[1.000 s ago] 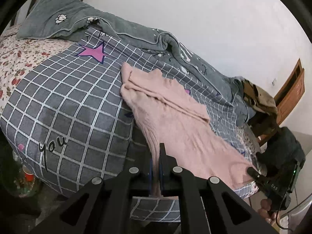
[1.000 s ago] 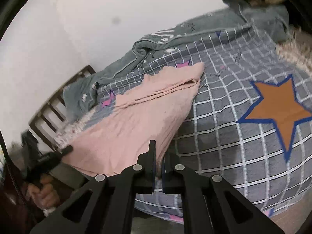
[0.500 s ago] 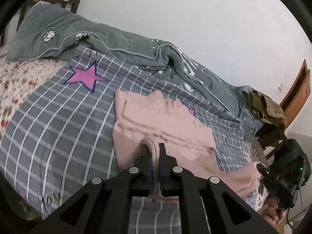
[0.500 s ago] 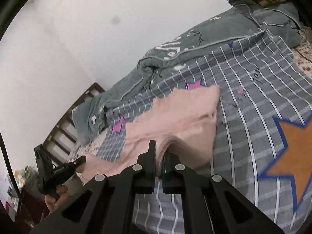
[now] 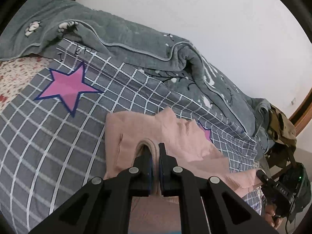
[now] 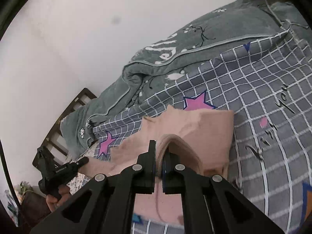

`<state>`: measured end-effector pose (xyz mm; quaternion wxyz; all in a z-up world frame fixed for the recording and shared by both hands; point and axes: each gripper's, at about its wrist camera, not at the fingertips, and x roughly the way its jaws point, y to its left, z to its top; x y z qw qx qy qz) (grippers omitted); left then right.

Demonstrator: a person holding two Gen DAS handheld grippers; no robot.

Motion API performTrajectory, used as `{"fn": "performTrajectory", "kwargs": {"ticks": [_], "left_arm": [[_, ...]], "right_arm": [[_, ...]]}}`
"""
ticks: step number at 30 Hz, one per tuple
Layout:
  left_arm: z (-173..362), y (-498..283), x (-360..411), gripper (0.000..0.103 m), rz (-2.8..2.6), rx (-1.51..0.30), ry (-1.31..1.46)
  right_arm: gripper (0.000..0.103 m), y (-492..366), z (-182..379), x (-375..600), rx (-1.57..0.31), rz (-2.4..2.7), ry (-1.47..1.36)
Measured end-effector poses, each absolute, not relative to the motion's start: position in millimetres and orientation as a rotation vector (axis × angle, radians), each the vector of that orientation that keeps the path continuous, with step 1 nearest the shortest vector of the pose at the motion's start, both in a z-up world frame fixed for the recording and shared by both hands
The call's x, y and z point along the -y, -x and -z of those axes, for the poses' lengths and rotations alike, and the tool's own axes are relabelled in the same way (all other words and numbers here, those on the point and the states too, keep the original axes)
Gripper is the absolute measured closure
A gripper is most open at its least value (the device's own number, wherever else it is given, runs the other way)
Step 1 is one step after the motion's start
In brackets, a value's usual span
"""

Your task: Fold small clothes

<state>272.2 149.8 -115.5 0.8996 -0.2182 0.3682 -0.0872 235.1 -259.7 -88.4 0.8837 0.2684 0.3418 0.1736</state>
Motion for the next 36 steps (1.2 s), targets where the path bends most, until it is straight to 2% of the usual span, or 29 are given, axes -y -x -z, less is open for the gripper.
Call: {"fn": "performTrajectory", "kwargs": {"ticks": [11, 15, 16, 17, 18, 19, 21, 22, 36], "left_arm": [[159, -352, -148, 0.095, 0.196, -0.831, 0.482], [165, -371, -144, 0.092, 0.22, -0.862, 0.443], [165, -374, -142, 0.09, 0.221, -0.865, 0.424], [166, -376, -141, 0.085, 0.215, -0.866, 0.4], [167, -378, -140, 0.075, 0.208, -0.866, 0.383], [168, -379, -139, 0.069, 0.196, -0.868, 0.36], [170, -381, -141, 0.046, 0.189, -0.867, 0.345], [171, -381, -142, 0.044, 0.193, -0.854, 0.35], [193, -393, -121, 0.046, 0.145, -0.874, 0.177]], "right_arm": [[0.097, -317, 125, 259, -0.793, -0.305, -0.537], [0.09, -340, 135, 261, -0.804, -0.313, -0.51], [0.079, -344, 137, 261, -0.81, -0.297, -0.485], [0.073, -346, 139, 261, -0.814, -0.287, -0.462], [0.066, -348, 142, 262, -0.817, -0.279, -0.432], [0.065, -349, 144, 262, -0.818, -0.275, -0.41], [0.065, -350, 150, 260, -0.825, -0.257, -0.349], [0.065, -350, 152, 258, -0.828, -0.253, -0.328], [0.067, -369, 181, 253, -0.882, -0.189, -0.245]]}}
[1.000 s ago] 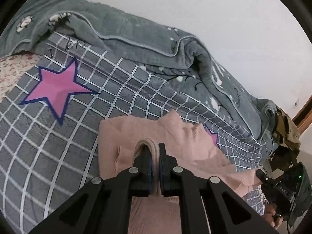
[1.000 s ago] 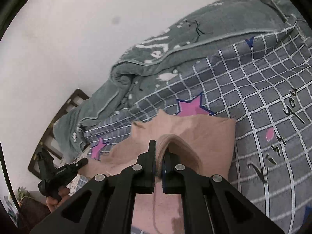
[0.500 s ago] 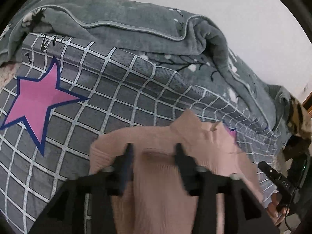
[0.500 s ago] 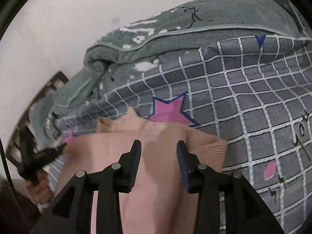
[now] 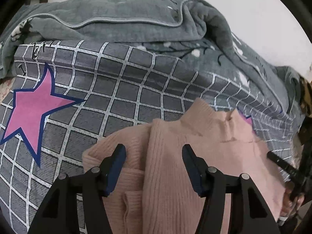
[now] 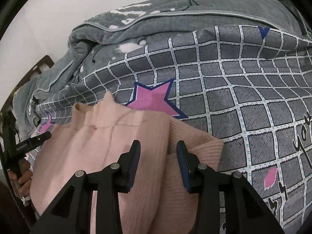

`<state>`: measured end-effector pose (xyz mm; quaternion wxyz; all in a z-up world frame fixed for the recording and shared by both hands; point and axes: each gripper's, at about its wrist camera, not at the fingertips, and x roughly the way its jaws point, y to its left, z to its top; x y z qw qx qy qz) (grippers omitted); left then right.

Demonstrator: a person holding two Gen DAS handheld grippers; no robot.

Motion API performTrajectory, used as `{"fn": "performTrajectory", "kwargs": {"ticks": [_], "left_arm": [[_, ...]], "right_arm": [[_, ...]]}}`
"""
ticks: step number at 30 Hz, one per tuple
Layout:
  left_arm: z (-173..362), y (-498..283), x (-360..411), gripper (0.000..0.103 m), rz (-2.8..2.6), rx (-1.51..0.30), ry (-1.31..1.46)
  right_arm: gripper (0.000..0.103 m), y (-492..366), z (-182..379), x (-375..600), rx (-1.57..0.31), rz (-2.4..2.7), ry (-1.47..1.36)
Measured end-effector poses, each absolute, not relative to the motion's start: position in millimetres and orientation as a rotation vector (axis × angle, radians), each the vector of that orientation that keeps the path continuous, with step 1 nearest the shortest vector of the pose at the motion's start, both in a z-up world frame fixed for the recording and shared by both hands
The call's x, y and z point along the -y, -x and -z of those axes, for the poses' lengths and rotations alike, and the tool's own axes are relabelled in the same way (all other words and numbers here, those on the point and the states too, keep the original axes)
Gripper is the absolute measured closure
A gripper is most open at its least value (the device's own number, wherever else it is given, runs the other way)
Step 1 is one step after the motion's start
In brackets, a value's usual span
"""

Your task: Fold small clothes

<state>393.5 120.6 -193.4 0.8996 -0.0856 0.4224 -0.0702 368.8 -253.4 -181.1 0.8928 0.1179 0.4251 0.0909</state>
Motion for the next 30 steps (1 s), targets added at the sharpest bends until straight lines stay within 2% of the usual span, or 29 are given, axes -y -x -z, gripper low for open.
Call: {"fn": "performTrajectory", "kwargs": {"ticks": [1, 2, 3, 4, 6, 14, 20, 23, 27, 30], "left_arm": [[195, -393, -118, 0.047, 0.133, -0.87, 0.155], [197, -393, -115, 0.056, 0.119, -0.867, 0.125], [198, -393, -113, 0.068, 0.105, -0.865, 0.106], [199, -393, -112, 0.073, 0.091, -0.862, 0.093], [200, -393, -113, 0.09, 0.08, -0.854, 0.092], [189, -387, -135, 0.096, 0.087, -0.797, 0.191], [204, -392, -126, 0.095, 0.062, -0.843, 0.152], [206, -392, -124, 0.092, 0.052, -0.853, 0.145], [205, -391, -122, 0.088, 0.079, -0.86, 0.146], [199, -389, -119, 0.083, 0.095, -0.867, 0.126]], "right_arm": [[0.069, -370, 183, 252, -0.884, -0.18, -0.235], [0.07, -371, 184, 251, -0.888, -0.175, -0.228], [0.076, -372, 186, 249, -0.891, -0.173, -0.222], [0.089, -372, 186, 249, -0.89, -0.175, -0.217], [0.095, -372, 186, 245, -0.887, -0.197, -0.204], [0.098, -351, 155, 243, -0.664, -0.188, -0.174], [0.098, -378, 190, 250, -0.855, -0.137, -0.21], [0.097, -378, 192, 249, -0.864, -0.136, -0.214], [0.09, -374, 189, 247, -0.855, -0.138, -0.198], [0.077, -365, 179, 257, -0.828, -0.136, -0.233]]}}
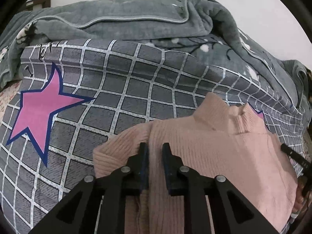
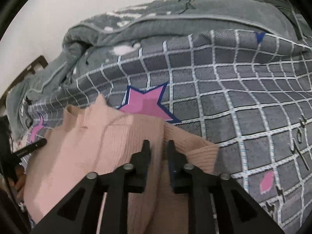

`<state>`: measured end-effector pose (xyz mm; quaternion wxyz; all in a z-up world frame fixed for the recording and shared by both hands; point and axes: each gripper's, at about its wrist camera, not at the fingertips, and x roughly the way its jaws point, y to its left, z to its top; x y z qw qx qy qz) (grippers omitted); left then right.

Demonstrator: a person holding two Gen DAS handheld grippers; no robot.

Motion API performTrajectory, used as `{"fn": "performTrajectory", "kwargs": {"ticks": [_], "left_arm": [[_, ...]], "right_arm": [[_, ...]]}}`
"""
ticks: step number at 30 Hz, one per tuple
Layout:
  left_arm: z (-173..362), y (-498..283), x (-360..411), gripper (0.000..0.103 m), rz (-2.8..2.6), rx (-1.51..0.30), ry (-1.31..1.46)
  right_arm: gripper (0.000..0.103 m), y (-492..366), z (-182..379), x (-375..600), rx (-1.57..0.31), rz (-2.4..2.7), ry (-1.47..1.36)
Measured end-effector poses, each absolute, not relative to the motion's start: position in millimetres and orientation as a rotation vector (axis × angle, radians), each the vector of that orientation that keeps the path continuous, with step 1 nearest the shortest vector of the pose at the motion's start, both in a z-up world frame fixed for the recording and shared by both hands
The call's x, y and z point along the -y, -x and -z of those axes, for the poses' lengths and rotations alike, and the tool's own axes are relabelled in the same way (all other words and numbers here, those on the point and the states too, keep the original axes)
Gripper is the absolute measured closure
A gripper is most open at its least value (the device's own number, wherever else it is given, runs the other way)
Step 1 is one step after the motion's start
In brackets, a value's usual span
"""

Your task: Fold small clothes

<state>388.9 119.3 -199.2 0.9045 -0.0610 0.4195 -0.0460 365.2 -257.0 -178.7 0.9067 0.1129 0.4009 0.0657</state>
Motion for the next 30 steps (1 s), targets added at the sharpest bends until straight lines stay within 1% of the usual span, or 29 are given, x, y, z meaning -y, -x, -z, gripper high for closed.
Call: {"fn": "performTrajectory", "kwargs": {"ticks": [1, 2, 3, 4, 5, 6, 7, 10, 17, 20, 25, 30], "left_arm": [[196, -387, -119, 0.081, 0.109, -0.871, 0.12], [195, -385, -119, 0.073, 0.122, -0.873, 0.121], [192, -383, -119, 0.064, 0.142, -0.874, 0.126], [190, -380, -120, 0.057, 0.157, -0.872, 0.131], [186, -375, -121, 0.039, 0.166, -0.862, 0.137], [183, -370, -122, 0.033, 0.173, -0.84, 0.144], [177, -363, -124, 0.033, 0.176, -0.81, 0.147], [170, -350, -128, 0.033, 0.172, -0.81, 0.156], [179, -308, -149, 0.033, 0.199, -0.844, 0.245], [188, -293, -158, 0.032, 0.234, -0.859, 0.313], [208, -293, -152, 0.032, 0.2, -0.919, 0.325], [214, -294, -153, 0.032, 0.192, -0.901, 0.329]], "right_arm": [[0.071, -362, 175, 260, -0.815, -0.13, -0.237], [0.066, -358, 169, 263, -0.802, -0.123, -0.237], [0.057, -352, 162, 264, -0.787, -0.117, -0.235], [0.05, -346, 155, 266, -0.774, -0.117, -0.229], [0.049, -340, 150, 266, -0.767, -0.121, -0.224], [0.048, -335, 144, 265, -0.762, -0.13, -0.221], [0.047, -331, 141, 264, -0.764, -0.136, -0.216], [0.043, -311, 135, 256, -0.8, -0.149, -0.176], [0.042, -267, 153, 248, -0.885, -0.153, -0.172], [0.042, -253, 157, 245, -0.885, -0.16, -0.171], [0.042, -251, 164, 242, -0.897, -0.161, -0.18], [0.042, -257, 176, 248, -0.923, -0.163, -0.251]]}}
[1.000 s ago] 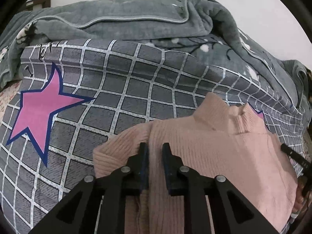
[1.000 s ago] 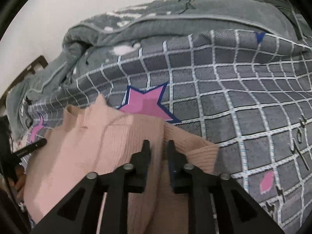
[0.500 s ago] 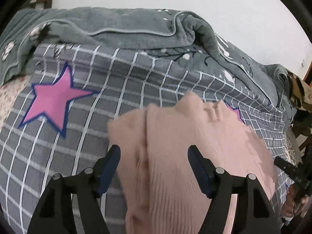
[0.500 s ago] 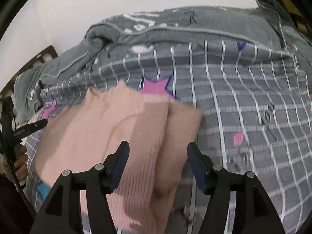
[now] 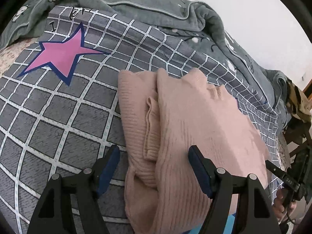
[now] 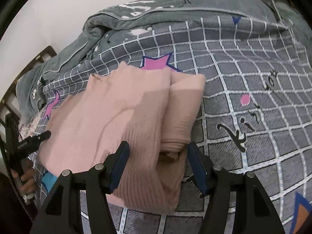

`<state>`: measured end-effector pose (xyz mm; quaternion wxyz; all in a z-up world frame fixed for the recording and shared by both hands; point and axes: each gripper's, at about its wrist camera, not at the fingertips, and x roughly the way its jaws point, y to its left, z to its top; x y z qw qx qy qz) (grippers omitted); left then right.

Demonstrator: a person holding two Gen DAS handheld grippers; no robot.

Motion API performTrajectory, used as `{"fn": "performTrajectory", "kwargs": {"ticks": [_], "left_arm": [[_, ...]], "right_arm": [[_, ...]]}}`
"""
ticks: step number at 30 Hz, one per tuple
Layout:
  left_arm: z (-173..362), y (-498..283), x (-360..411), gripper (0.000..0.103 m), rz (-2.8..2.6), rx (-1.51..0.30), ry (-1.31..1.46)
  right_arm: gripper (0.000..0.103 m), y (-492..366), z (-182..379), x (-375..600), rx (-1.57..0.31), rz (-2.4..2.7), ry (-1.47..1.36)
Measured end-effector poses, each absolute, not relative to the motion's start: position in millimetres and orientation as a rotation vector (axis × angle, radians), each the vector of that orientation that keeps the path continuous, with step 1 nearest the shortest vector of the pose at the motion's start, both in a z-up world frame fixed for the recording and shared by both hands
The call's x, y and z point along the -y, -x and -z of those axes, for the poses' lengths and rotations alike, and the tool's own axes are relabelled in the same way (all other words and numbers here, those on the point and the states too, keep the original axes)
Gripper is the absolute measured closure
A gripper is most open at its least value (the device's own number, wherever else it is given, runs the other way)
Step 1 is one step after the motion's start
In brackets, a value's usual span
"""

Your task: Fold small clothes

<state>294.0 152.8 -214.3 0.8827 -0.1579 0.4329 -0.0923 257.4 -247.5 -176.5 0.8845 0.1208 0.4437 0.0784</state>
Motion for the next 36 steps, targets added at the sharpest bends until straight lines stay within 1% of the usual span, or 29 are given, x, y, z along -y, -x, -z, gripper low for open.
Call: {"fn": "performTrajectory", "kwargs": {"ticks": [6, 14, 16, 17, 18, 19, 20, 21, 22, 23, 24, 25, 28, 36], "left_arm": [[219, -305, -153, 0.029, 0.164, -0.903, 0.321], [221, -326, -153, 0.029, 0.149, -0.916, 0.335], [221, -327, -152, 0.033, 0.147, -0.913, 0.327], [221, -327, -152, 0.04, 0.144, -0.906, 0.321], [220, -327, -152, 0.05, 0.144, -0.902, 0.323], [220, -327, -153, 0.056, 0.154, -0.902, 0.336], [221, -328, -153, 0.069, 0.188, -0.91, 0.37], [221, -328, -155, 0.075, 0.195, -0.914, 0.403], [220, -327, -156, 0.078, 0.189, -0.909, 0.427], [218, -325, -156, 0.08, 0.194, -0.903, 0.439], [215, -323, -155, 0.081, 0.192, -0.898, 0.436], [212, -321, -154, 0.081, 0.189, -0.892, 0.433], [201, -312, -154, 0.082, 0.197, -0.872, 0.465], [168, -269, -152, 0.082, 0.224, -0.843, 0.492]], "right_arm": [[0.042, -274, 188, 254, -0.949, -0.168, -0.299], [0.041, -306, 197, 253, -0.976, -0.155, -0.303], [0.041, -312, 199, 251, -0.961, -0.16, -0.297], [0.041, -314, 201, 250, -0.951, -0.166, -0.297], [0.041, -315, 202, 250, -0.949, -0.167, -0.301], [0.043, -316, 201, 250, -0.948, -0.171, -0.3], [0.045, -317, 202, 250, -0.946, -0.177, -0.299], [0.054, -317, 202, 251, -0.941, -0.189, -0.308], [0.064, -316, 202, 251, -0.94, -0.199, -0.316], [0.068, -315, 201, 252, -0.938, -0.211, -0.324], [0.075, -313, 198, 254, -0.926, -0.217, -0.338], [0.079, -311, 196, 256, -0.917, -0.22, -0.35], [0.081, -301, 181, 261, -0.876, -0.243, -0.397], [0.082, -250, 134, 245, -0.792, -0.268, -0.307]]}}
